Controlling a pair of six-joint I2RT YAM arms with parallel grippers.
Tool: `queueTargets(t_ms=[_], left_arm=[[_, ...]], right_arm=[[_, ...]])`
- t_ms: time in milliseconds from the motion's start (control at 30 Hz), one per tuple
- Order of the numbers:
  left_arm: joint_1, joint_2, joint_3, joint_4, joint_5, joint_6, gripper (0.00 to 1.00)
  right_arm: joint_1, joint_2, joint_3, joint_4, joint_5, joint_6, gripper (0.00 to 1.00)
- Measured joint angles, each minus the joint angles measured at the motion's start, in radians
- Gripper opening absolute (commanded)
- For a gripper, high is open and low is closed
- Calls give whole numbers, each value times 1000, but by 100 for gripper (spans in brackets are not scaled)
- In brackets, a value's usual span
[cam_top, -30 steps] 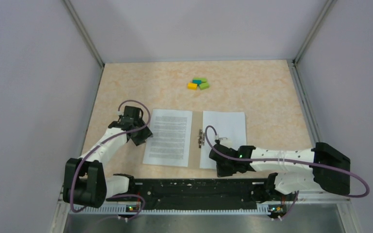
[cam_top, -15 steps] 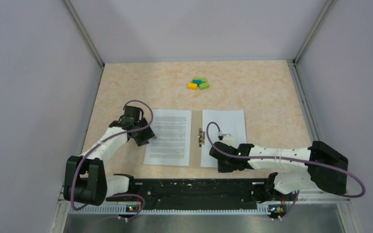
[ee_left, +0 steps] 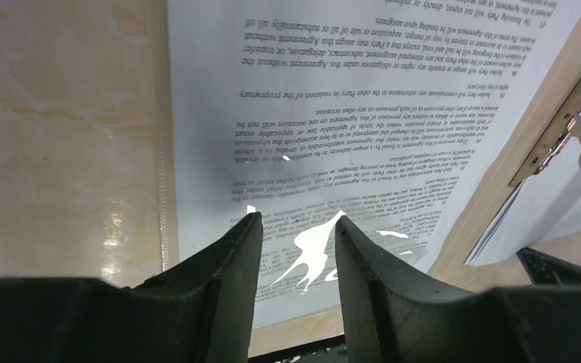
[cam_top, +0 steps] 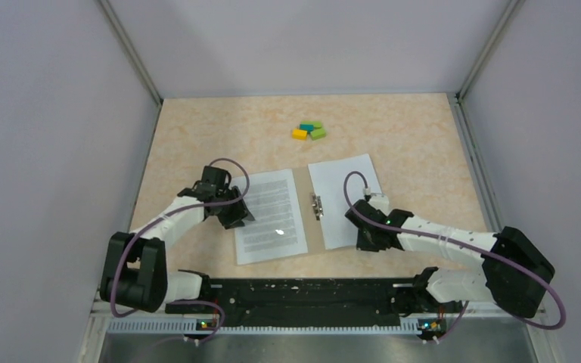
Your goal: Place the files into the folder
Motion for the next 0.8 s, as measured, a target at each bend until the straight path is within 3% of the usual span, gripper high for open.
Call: queueTargets(t_ms=[200,333,400,533,800], left_arm=[[-66,12,-14,13,-4,-11,37],[-109,12,-15,9,-55,-37,26],[-146,5,-15,-10,-117,-54,25],[-228,-42,-15,-69,-264,-97,26],[-258,-127,-39,-124,-471,-184,44]], right_arm=[[-91,8,7,6,3,-79,0],[-114,41,34,1,8,-126,0],[-114,52,53,-16,6,-148,0],[-88,55,142,-91,18,-177,6],[-16,118,396,-157,46,-225,29]])
